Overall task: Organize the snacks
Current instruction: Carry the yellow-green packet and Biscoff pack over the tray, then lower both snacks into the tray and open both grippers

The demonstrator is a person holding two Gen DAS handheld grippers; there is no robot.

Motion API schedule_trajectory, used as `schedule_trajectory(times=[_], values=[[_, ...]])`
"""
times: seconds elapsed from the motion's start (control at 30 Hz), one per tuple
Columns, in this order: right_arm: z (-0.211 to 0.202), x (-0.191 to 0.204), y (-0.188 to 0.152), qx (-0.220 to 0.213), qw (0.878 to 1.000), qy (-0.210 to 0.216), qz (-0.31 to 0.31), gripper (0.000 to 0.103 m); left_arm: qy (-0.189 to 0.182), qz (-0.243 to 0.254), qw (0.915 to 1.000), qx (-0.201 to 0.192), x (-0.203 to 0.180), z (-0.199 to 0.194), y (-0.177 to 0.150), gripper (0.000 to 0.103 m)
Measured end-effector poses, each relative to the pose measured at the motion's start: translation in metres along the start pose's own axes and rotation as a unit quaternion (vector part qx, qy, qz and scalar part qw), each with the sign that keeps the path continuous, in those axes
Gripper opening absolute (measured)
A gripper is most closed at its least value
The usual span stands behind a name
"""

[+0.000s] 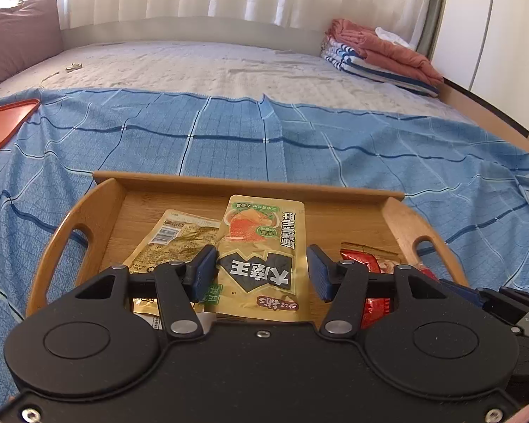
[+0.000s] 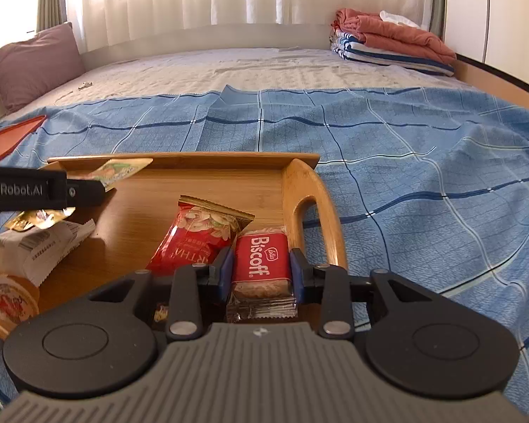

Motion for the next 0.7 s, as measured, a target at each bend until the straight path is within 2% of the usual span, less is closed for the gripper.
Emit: schedule_trajectory(times=[0.5,0.7], values=[[0.014,0.002,0.0,0.0,0.999,0.03,0.013,0.039,0.053,0.008,0.9986,0.0,0.012,0.022,-0.002,0.053],[0.017,0.004,-0.001,0.0,0.999,0.032,0.014,0.042,0.052,0.009,0.9986,-0.003,0.013,0.022,-0.003,0.054]])
Point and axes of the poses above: each gripper's, at about its wrist camera, not at the fingertips, and z roughly the way its jaws point, x to its left, y to its top, the point moved 3 cm from there along z, roughly the way its jaws point, and after that the axes turned 2 degrees about -z, right-handed, at the moved point
